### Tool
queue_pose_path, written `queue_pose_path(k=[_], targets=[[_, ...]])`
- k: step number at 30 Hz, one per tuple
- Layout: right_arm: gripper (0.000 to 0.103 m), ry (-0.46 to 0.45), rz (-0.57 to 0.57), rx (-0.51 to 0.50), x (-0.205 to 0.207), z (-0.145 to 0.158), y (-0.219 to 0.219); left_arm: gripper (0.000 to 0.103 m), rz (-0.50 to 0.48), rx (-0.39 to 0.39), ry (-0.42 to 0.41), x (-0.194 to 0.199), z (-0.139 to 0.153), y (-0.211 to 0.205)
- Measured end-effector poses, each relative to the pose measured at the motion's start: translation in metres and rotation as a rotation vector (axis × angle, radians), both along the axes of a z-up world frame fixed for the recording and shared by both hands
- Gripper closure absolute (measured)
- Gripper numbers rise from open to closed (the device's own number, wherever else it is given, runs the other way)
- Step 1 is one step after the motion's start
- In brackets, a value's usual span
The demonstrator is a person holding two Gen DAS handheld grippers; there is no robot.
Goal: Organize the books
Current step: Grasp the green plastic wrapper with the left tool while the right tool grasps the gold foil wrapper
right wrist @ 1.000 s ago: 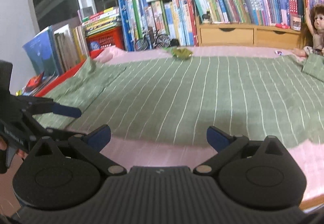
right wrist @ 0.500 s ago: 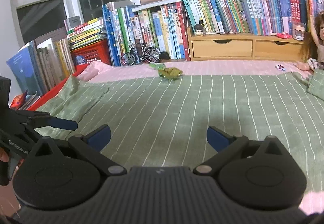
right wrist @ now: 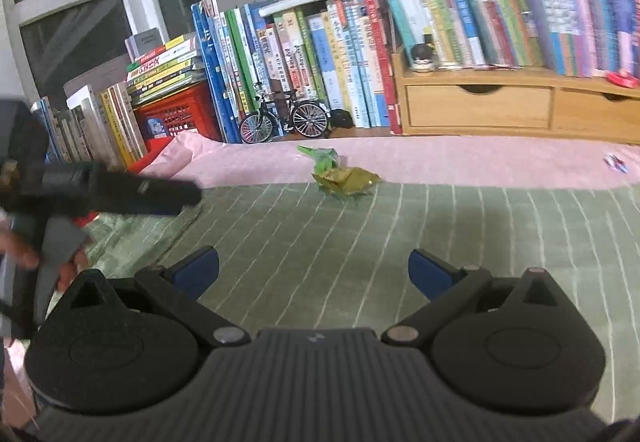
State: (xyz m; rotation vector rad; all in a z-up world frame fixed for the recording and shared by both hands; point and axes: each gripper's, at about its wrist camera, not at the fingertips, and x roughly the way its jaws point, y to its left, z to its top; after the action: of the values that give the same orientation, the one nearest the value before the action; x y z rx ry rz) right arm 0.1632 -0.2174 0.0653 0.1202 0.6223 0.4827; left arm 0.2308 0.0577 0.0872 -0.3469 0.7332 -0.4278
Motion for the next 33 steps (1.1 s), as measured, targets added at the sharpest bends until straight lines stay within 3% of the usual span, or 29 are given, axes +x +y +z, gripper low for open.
queue_pose_path(k=[5,8,12,16,22,26,33], targets=[[0.000,-0.013,0.018,-0.069,0.034,-0.012,0.017,0.000,0.121,-0.126,0.045,0.066,-0.010,0.008],[0.000,-0.015,0.058,-0.077,0.047,-0.018,0.025,0.001,0.143,-0.166,0.081,0.102,-0.022,0.004],[0.001,-0.024,0.079,-0.106,0.074,-0.022,0.035,0.004,0.161,-0.154,0.096,0.139,-0.036,-0.015],[0.014,-0.019,0.098,-0.102,0.107,-0.027,0.039,0.010,0.186,-0.162,0.105,0.164,-0.051,-0.027],[0.016,0.024,0.109,-0.076,0.150,-0.050,0.040,0.016,0.200,-0.037,0.103,0.178,-0.066,-0.039],[0.020,0.066,0.104,0.017,0.165,-0.065,0.036,0.025,0.187,-0.046,0.114,0.183,-0.072,-0.041],[0.024,0.039,0.091,0.025,0.165,-0.070,0.033,0.031,0.197,-0.068,0.100,0.186,-0.075,-0.040]])
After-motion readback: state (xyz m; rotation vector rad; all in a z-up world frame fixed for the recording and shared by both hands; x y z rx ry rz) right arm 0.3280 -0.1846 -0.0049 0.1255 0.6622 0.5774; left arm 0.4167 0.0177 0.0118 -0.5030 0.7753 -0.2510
